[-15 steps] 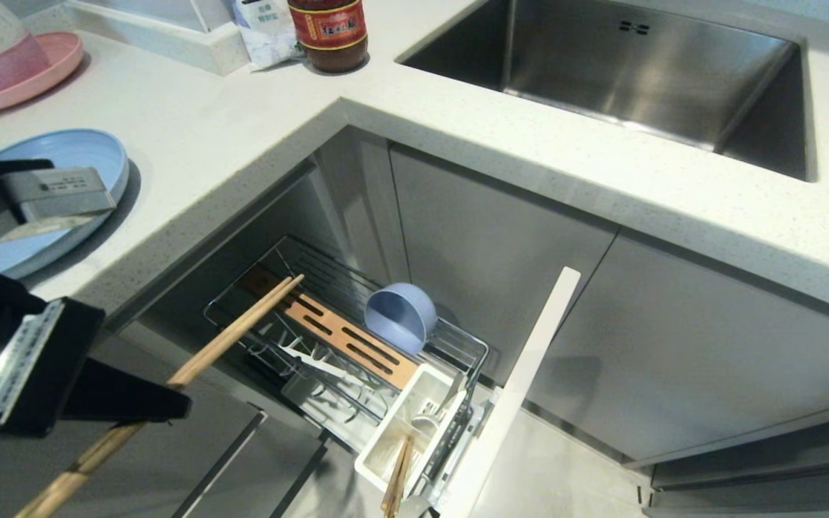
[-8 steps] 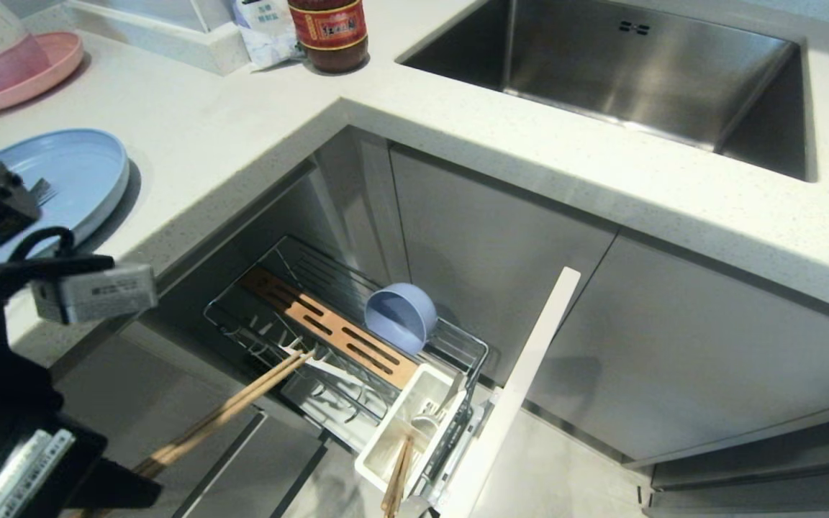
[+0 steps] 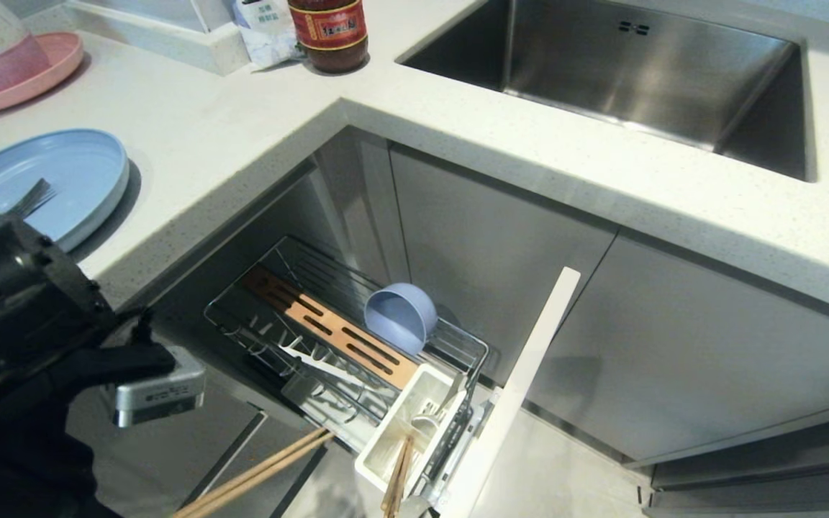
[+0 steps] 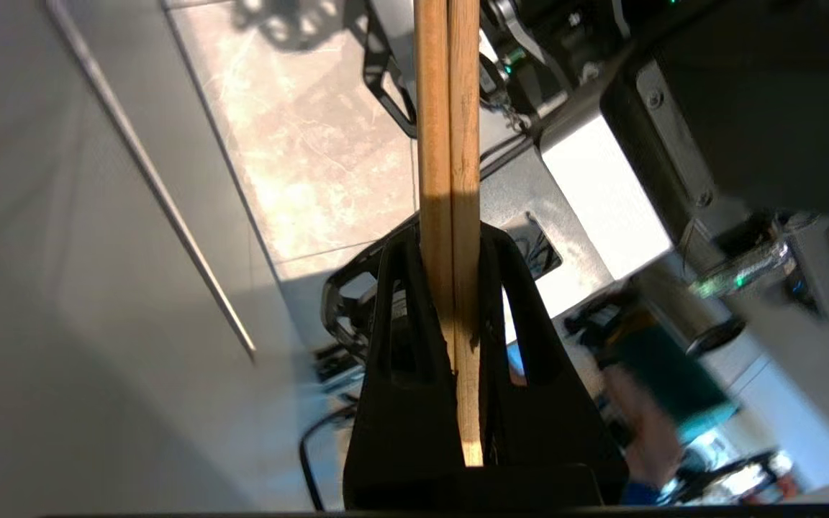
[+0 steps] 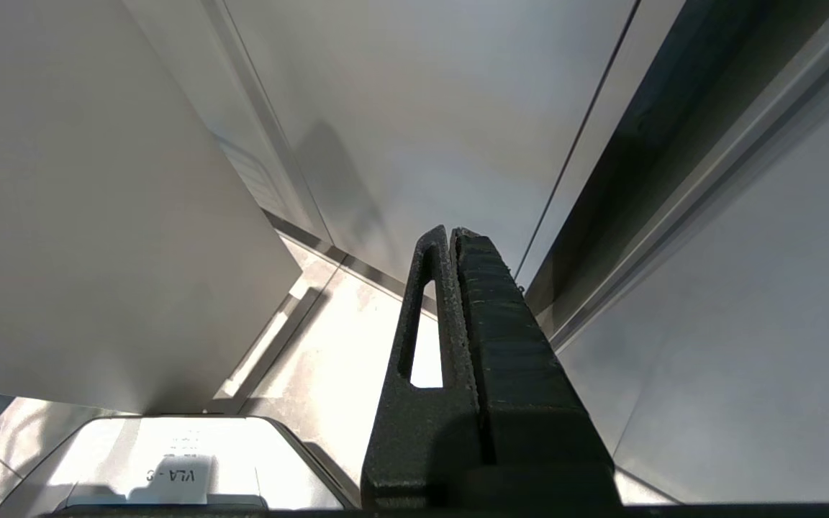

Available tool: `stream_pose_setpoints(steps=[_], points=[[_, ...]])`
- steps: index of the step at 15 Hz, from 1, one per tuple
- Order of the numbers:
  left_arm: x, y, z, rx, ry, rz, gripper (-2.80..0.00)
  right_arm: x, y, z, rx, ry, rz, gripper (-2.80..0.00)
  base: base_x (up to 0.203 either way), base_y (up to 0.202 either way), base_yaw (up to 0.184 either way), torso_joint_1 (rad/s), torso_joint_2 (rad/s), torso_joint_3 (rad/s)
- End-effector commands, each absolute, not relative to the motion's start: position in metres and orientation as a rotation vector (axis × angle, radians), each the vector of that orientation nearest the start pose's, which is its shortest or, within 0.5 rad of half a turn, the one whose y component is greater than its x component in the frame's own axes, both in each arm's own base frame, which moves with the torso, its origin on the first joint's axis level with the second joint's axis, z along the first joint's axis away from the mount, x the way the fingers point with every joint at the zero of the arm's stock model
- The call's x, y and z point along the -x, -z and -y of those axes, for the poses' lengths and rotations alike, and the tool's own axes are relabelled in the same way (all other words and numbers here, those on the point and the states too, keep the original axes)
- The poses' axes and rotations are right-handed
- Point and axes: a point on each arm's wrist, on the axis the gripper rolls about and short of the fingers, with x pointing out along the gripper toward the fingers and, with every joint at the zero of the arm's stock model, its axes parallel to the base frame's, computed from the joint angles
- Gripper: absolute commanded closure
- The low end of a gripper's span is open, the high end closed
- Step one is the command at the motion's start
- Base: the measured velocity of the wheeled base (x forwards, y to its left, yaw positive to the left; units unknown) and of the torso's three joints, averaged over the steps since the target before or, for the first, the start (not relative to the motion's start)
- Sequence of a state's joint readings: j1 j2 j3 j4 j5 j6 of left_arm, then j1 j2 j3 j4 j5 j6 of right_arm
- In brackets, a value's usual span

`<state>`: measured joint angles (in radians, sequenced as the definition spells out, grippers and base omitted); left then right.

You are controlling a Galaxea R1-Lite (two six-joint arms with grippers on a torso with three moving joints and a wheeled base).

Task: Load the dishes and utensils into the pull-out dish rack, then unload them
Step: Pick up the chopsticks and place it in the cupboard

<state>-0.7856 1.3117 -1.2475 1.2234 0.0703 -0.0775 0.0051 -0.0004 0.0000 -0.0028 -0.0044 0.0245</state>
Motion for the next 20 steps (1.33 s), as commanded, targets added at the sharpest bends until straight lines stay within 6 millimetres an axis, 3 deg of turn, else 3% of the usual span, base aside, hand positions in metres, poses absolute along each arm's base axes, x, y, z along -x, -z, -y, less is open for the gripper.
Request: stream_pose_setpoints(steps=[1,4,11,20], points=[[-0.094,-0.247,0.089,-0.512,0.613,-1.237,0.0,0.023,-0.075,0.0,-0.025,0.0,0.006,0.0,0.0,0.0,0.0,0.0,0.0,0.0],[-0.094,-0.237,0.09,-0.562,0.659,-1.274,0.0,0.023,-0.075,0.0,-0.025,-0.002,0.005,0.0,0.0,0.0,0.0,0.0,0.0,0.0],[-0.115,-0.207,0.107,-0.603,0.637,-1.352,0.0,0.023,-0.075,0.0,-0.025,0.0,0.006,0.0,0.0,0.0,0.0,0.0,0.0,0.0],[-0.156,-0.173,0.142,-0.687,0.524,-1.328,0.0,0.023,-0.075,0.0,-0.025,-0.001,0.006,0.0,0.0,0.0,0.0,0.0,0.0,0.0]])
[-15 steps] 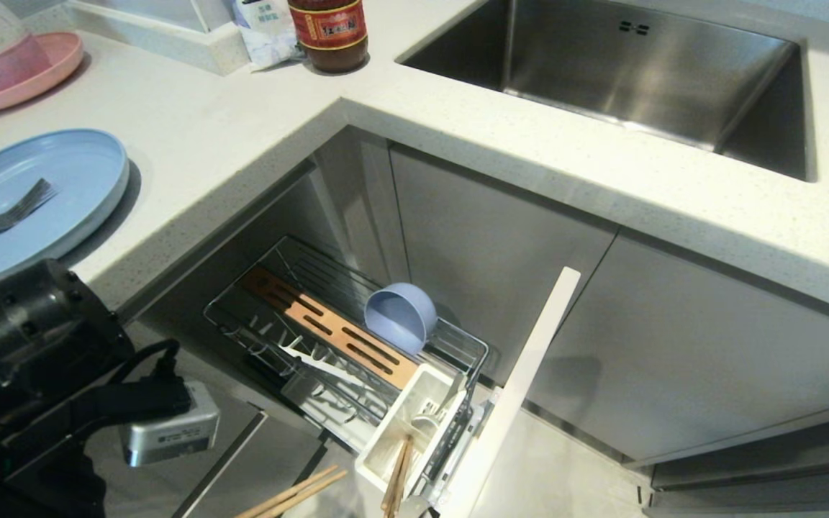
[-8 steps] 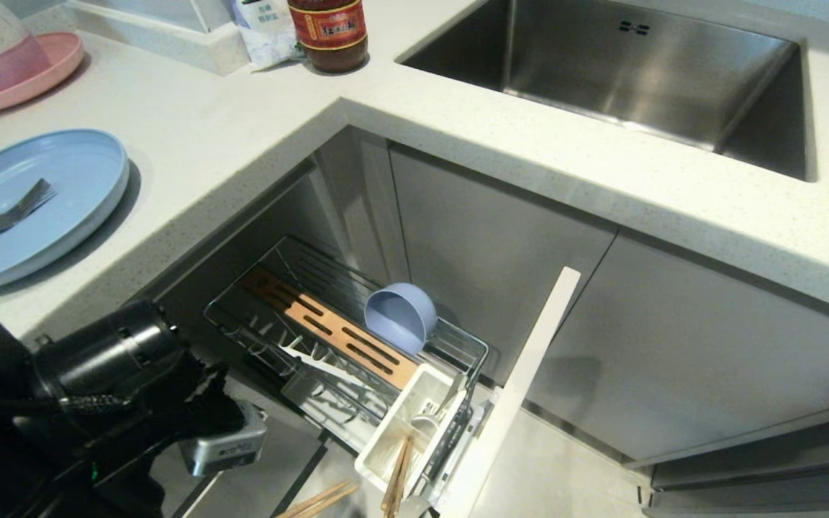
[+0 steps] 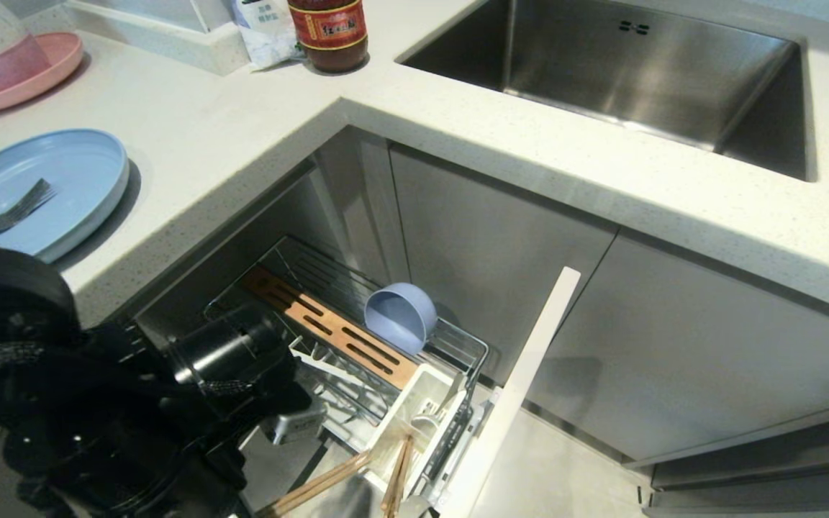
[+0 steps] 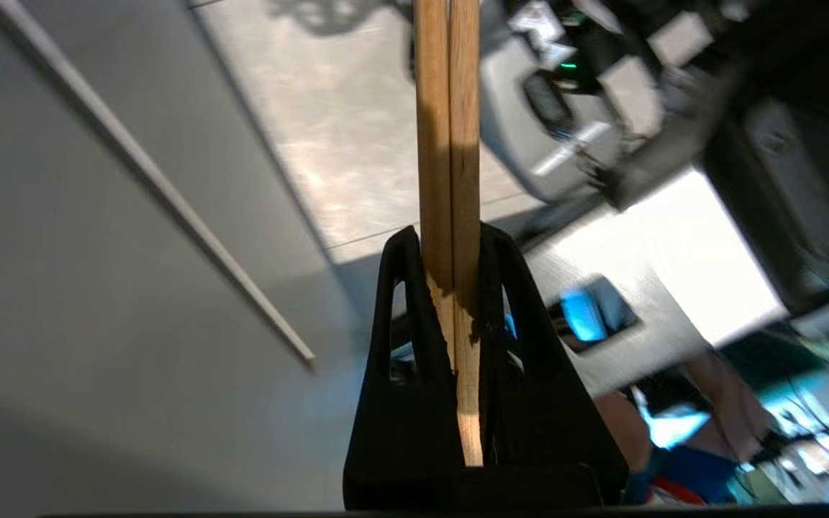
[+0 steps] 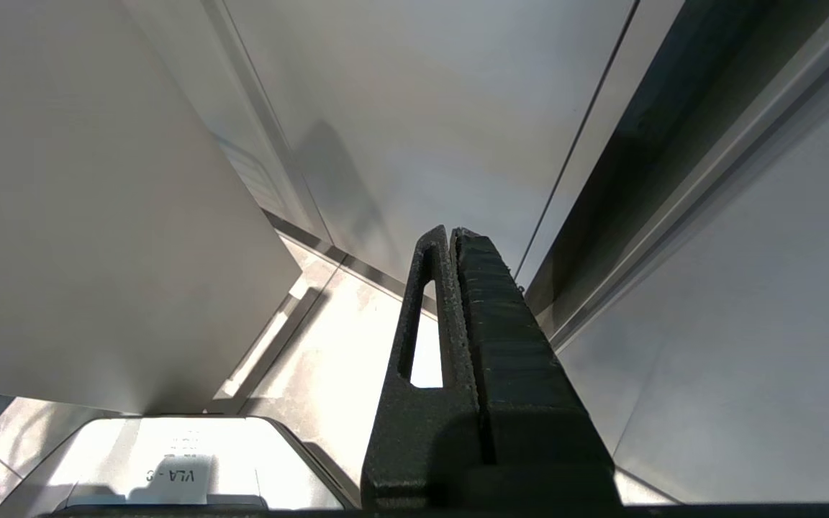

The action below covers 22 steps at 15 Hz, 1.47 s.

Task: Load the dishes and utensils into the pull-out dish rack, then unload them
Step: Pick up the chopsticks and place it in the cupboard

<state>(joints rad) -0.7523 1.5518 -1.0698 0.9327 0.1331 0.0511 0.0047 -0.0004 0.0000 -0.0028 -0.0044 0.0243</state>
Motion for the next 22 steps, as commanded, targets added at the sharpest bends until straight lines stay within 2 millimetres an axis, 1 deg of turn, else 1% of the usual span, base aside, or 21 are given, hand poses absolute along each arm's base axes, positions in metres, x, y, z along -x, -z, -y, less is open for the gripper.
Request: stream_pose_setpoints(steps=[1,4,11,16,17,18,22], points=[[-0.16,-0.17,0.145,-0.687,0.523,-1.326,0.0,0.023,-0.075,0.0,-0.025,-0.002,0.006,0.0,0.0,0.0,0.0,0.0,0.0,0.0],[-0.17,-0.164,0.155,-0.669,0.529,-1.284,0.0,0.023,-0.075,0.0,-0.025,0.0,0.006,0.0,0.0,0.0,0.0,0.0,0.0,0.0],[-0.181,-0.146,0.165,-0.685,0.527,-1.318,0.0,0.023,-0.075,0.0,-0.025,-0.001,0.005,0.0,0.0,0.0,0.0,0.0,0.0,0.0],[-0.194,-0.142,0.188,-0.685,0.56,-1.259,0.0,0.023,-0.075,0.0,-0.025,-0.001,0.006,0.0,0.0,0.0,0.0,0.0,0.0,0.0],[-0.197,-0.138,0.191,-0.69,0.562,-1.26,0.0,0.023,-0.075,0.0,-0.025,0.0,0.006,0.0,0.0,0.0,0.0,0.0,0.0,0.0],[-0.199,-0.134,0.194,-0.696,0.564,-1.264,0.0,0.023,-0.075,0.0,-0.025,-0.001,0.005,0.0,0.0,0.0,0.0,0.0,0.0,0.0],[-0.205,-0.129,0.201,-0.713,0.566,-1.261,0.0,0.023,-0.075,0.0,-0.025,-0.001,0.006,0.0,0.0,0.0,0.0,0.0,0.0,0.0]])
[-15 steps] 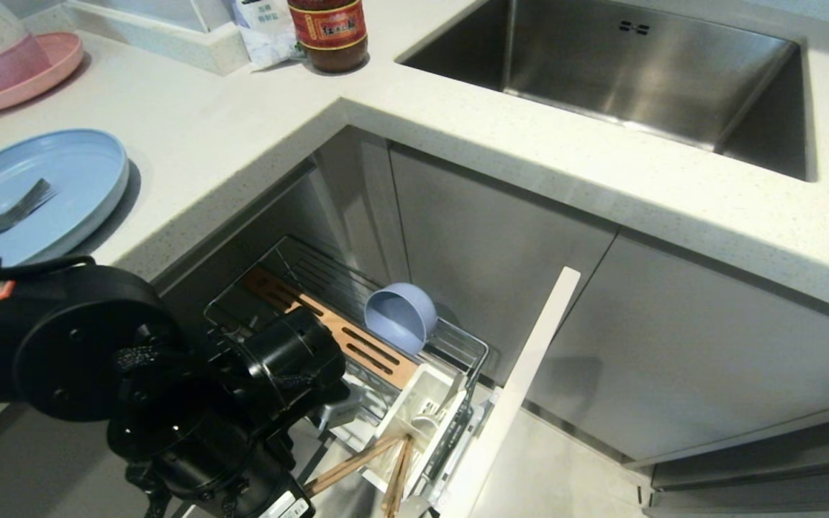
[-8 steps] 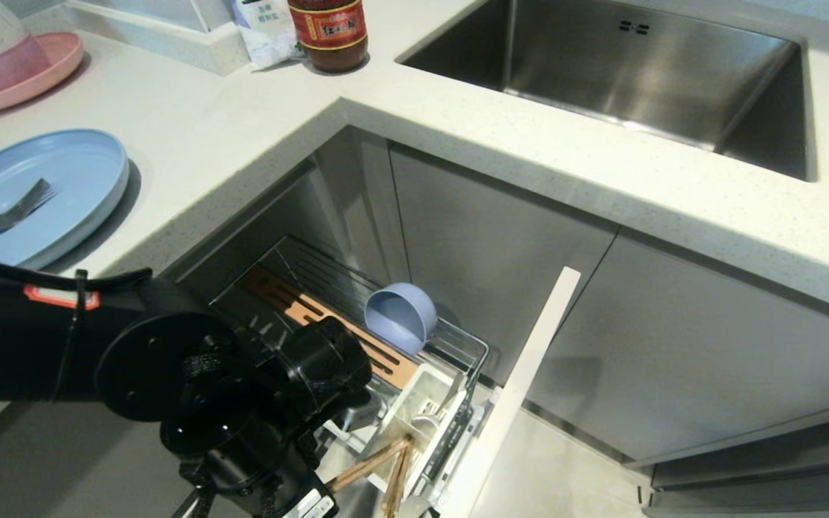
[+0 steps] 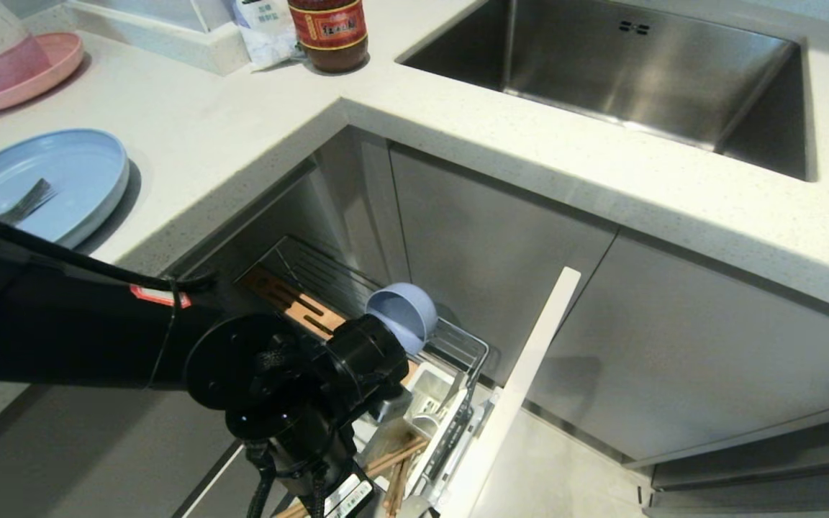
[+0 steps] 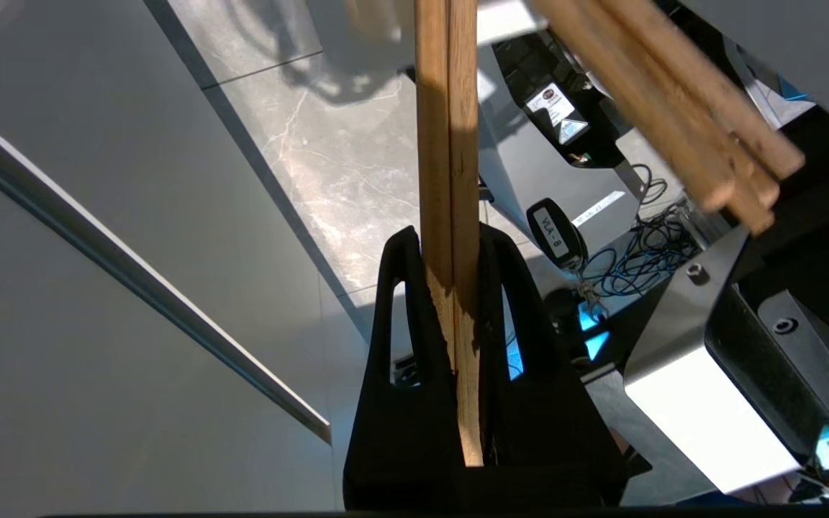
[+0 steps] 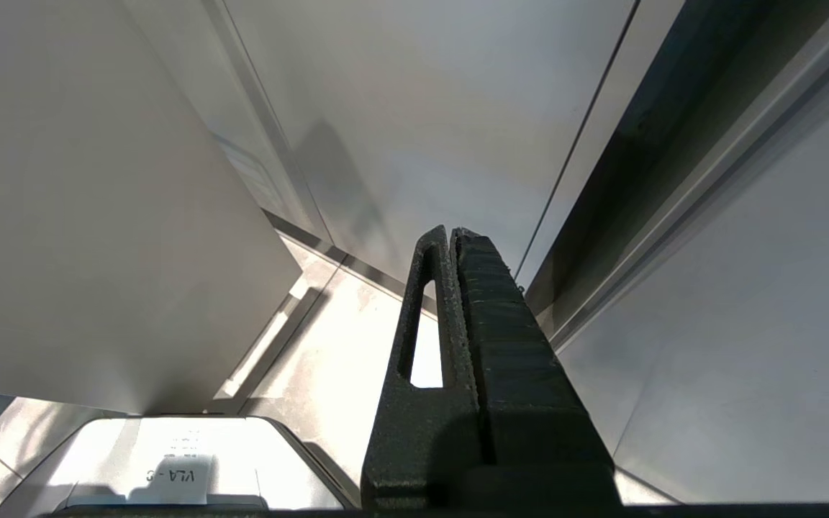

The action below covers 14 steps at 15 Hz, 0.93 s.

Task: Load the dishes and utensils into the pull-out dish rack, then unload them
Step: Pick up the chopsticks and place it in the cupboard

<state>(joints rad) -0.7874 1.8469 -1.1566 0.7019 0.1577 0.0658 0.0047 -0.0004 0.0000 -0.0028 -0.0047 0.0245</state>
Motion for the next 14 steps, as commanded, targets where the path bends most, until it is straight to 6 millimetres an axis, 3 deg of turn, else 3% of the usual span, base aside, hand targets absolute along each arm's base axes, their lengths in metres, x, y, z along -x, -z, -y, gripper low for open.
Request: stream_pose_setpoints(steps=[1,9,14], points=[[-0.206,-0.127,0.202,-0.724,0.571,-1.267,0.0,0.023,-0.075,0.0,-0.025,-0.001,0.006,0.0,0.0,0.0,0.0,0.0,0.0,0.0],[-0.217,-0.109,0.212,-0.736,0.572,-1.283,0.0,0.023,-0.075,0.0,-0.025,-0.001,0.006,0.0,0.0,0.0,0.0,0.0,0.0,0.0],[-0.222,-0.109,0.216,-0.727,0.573,-1.265,0.0,0.023,-0.075,0.0,-0.025,-0.002,0.005,0.0,0.0,0.0,0.0,0.0,0.0,0.0]])
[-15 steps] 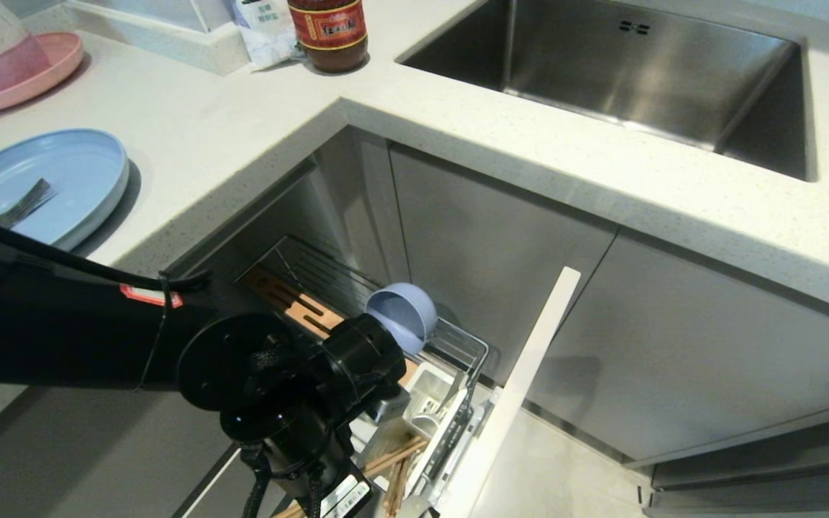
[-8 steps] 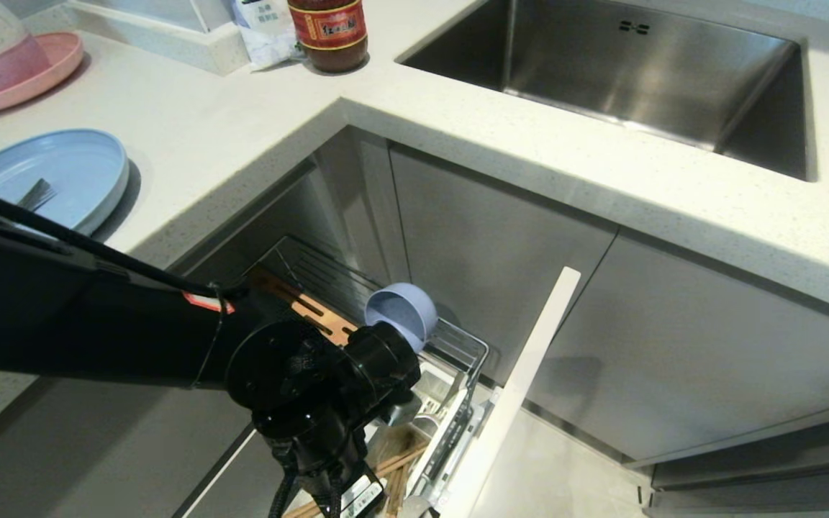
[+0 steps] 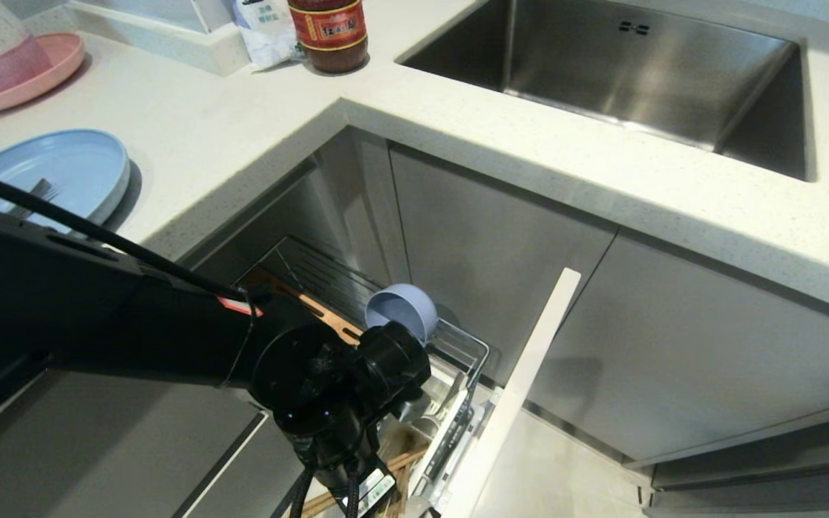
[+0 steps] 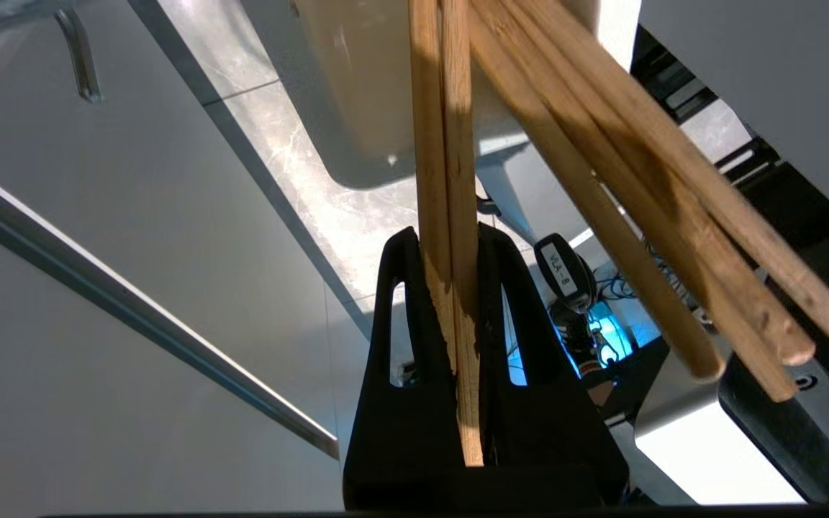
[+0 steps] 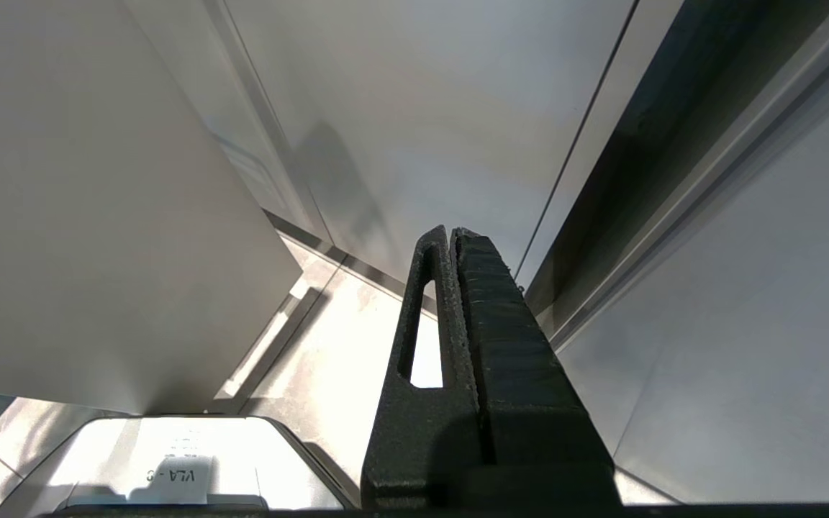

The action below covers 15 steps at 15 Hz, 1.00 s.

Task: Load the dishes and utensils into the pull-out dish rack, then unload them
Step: Pick up the chopsticks and place it in the cupboard

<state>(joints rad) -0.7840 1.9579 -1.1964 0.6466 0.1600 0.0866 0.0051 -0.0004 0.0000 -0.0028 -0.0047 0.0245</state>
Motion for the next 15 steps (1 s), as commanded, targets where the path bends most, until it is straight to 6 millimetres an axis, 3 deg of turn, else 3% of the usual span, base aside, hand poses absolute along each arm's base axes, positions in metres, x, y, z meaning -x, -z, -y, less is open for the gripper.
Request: stream_pose_setpoints(steps=[1,2,3,9,15], points=[[-0.222,-0.109,0.216,-0.728,0.572,-1.265,0.0,0.023,-0.075,0.0,-0.025,0.0,0.006,0.0,0.0,0.0,0.0,0.0,0.0,0.0],[-0.222,-0.109,0.216,-0.728,0.572,-1.264,0.0,0.023,-0.075,0.0,-0.025,0.0,0.006,0.0,0.0,0.0,0.0,0.0,0.0,0.0],[-0.222,-0.109,0.216,-0.728,0.571,-1.264,-2.8,0.023,-0.075,0.0,-0.025,0.0,0.006,0.0,0.0,0.0,0.0,0.0,0.0,0.0],[-0.222,-0.112,0.217,-0.721,0.571,-1.251,-2.8,0.023,-0.075,0.0,-0.025,0.0,0.006,0.0,0.0,0.0,0.0,0.0,0.0,0.0],[-0.217,-0.132,0.21,-0.707,0.558,-1.187,-2.8,0.023,-0.075,0.0,-0.025,-0.002,0.005,0.0,0.0,0.0,0.0,0.0,0.0,0.0]])
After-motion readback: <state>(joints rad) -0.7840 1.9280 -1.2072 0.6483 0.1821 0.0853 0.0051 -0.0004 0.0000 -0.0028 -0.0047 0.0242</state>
